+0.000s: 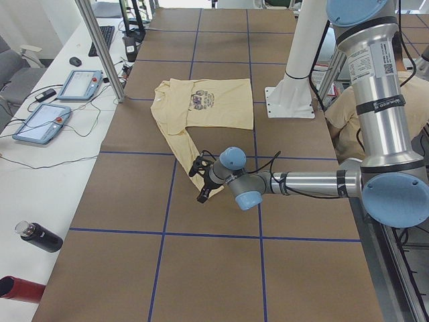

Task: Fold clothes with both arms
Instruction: 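Move the left gripper to the other sleeve cuff and grasp it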

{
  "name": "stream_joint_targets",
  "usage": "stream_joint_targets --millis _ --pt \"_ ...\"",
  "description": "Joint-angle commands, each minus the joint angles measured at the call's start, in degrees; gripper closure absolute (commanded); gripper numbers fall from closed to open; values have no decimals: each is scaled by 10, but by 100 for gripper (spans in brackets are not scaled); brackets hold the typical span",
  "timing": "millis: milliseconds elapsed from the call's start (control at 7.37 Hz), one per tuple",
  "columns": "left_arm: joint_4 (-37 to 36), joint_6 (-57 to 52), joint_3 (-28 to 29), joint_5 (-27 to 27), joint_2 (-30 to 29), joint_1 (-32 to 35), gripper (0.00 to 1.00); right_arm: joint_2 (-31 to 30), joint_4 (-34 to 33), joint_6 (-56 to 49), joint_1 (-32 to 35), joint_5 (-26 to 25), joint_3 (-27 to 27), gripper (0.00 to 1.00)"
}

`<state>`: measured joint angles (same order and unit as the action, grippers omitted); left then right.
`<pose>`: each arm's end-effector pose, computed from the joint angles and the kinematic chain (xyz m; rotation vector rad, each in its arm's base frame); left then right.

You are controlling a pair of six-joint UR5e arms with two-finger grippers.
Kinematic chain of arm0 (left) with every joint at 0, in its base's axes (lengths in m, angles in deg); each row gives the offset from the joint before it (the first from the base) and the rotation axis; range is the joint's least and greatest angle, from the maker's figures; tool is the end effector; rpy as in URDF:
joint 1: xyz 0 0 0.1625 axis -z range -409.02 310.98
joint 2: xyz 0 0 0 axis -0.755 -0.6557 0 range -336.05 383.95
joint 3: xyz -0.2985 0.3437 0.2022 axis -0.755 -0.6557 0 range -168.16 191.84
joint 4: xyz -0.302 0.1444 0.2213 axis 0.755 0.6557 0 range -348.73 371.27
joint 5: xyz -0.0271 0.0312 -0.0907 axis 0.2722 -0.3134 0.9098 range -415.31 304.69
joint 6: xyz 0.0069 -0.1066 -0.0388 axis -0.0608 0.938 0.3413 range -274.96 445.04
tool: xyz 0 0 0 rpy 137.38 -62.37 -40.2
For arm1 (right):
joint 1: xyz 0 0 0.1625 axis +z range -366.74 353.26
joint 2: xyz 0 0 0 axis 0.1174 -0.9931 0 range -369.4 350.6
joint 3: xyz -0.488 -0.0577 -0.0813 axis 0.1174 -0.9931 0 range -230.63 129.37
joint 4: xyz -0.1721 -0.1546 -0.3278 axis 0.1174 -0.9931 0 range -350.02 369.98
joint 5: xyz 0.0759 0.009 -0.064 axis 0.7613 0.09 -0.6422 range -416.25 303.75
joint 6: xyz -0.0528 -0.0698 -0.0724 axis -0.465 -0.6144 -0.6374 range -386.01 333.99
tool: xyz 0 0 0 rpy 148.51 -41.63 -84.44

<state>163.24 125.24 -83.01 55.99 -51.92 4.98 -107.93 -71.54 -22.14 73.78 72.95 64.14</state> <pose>0.1586 -0.3750 0.6915 0.5019 0.8316 0.1033 -0.0079 -0.4212 0.5875 0.3339 -0.7181 -0.2403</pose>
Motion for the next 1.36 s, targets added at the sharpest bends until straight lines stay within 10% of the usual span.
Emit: stream_joint_targets --millis 0,543,1222 --pt "2 38 34 -9 -33 -33 11 -1 0 2 1 0 -1 1" --pt "61 48 89 -14 -45 -39 38 -1 1 3 1 0 1 1" --pt "74 48 89 -12 -39 -62 42 0 2 3 1 -2 1 1"
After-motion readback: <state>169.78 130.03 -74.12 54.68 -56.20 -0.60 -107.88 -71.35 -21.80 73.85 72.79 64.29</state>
